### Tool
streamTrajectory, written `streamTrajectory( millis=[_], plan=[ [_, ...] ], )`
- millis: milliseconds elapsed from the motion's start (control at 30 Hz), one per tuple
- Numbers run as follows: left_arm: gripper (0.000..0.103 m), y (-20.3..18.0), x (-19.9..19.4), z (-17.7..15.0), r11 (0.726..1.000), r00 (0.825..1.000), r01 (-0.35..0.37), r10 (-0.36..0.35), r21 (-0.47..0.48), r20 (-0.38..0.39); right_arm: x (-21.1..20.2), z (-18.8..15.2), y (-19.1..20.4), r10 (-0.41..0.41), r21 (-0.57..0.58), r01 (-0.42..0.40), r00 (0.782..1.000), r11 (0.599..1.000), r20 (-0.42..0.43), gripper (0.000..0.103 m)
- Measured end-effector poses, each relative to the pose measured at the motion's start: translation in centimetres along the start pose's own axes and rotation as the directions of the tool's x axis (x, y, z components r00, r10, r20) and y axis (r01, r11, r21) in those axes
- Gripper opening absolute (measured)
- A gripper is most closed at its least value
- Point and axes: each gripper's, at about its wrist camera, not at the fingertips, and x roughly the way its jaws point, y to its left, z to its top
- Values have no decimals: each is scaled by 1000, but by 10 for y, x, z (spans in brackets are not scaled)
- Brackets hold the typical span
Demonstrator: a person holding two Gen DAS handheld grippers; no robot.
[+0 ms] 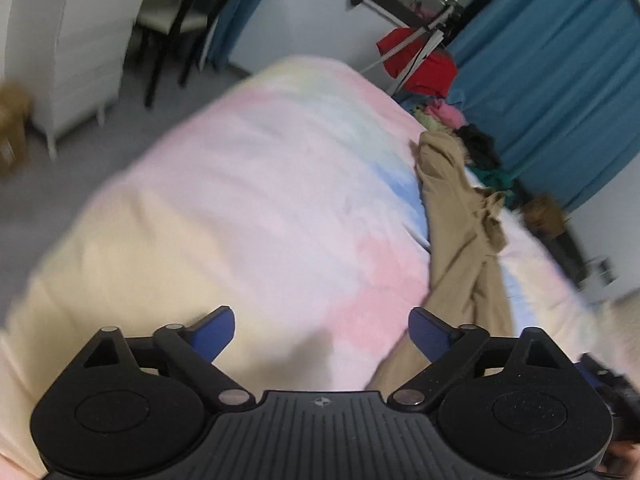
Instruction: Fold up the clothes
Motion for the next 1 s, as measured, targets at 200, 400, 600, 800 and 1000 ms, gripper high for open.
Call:
streamTrajectory(
  millis=[200, 400, 600, 800, 1000],
  plan=[
    [77, 9, 21, -15, 984, 978, 171, -164, 46, -129, 5, -1, -2, -49, 16, 49, 999, 999, -12, 89],
    [61, -18, 39, -21, 951, 952, 211, -149, 224, -268, 9, -2, -6, -76, 30, 77, 997, 997, -26, 89],
    [11, -60, 47, -41, 853, 945, 144, 32, 501, -325, 14, -4, -11, -78, 51, 81, 996, 995, -48, 89],
    [4, -121, 13, -82, 563, 983, -8, 156, 826, -97, 13, -5, -18, -88, 62, 91, 995, 994, -52, 89],
    [4, -171, -31, -117, 407, 992, -83, 124, 910, 35, 5, -3, -24, -75, 72, 76, 997, 995, -27, 89]
  ],
)
